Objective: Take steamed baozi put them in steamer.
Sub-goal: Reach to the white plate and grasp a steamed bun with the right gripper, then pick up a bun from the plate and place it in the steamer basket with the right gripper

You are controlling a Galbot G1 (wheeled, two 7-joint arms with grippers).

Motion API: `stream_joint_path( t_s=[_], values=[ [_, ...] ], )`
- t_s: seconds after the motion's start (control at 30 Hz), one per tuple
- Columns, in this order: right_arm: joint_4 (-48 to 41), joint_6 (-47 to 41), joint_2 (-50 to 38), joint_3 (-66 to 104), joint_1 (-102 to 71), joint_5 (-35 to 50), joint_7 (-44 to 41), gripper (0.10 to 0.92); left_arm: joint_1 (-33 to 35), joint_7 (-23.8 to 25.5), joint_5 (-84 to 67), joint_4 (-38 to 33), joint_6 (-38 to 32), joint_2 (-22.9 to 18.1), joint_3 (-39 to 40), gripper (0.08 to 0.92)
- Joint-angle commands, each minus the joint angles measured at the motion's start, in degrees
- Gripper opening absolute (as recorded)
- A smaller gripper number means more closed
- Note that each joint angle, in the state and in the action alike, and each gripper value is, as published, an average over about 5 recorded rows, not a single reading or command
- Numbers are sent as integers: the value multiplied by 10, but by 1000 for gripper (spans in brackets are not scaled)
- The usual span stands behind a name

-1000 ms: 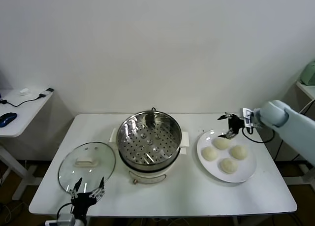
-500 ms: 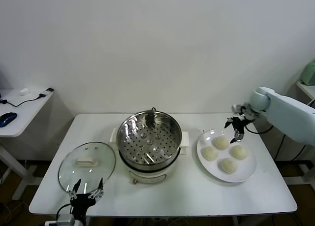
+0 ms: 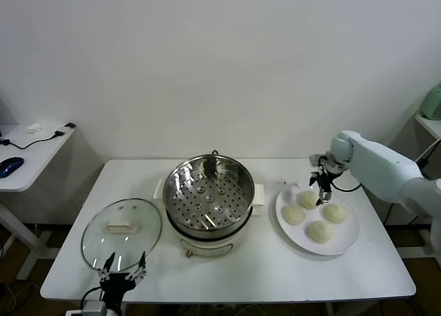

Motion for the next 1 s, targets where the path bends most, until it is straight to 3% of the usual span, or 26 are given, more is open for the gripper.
stream_joint_path(
  t_s=[0.03,0.27,0.43,0.67,1.0],
  values=[
    [-44,-5,30,25,-25,-19,8,795,0,0,4,2,1,-1,3,823],
    [-36,-6,26,24,-19,-28,5,658,2,-1,10,-1,2,-3,5,823],
    [41,-13,-2,-12,28,0,0,615,5,0,14,-6,4,-5,5,823],
    [188,-3,-23,-178,250,115,-14,602,9,-1,17,-18,8,-3,7,823],
    [389,121,93,-245,464,230,-25,602,14,0,22,-37,10,-1,15,823]
  ],
)
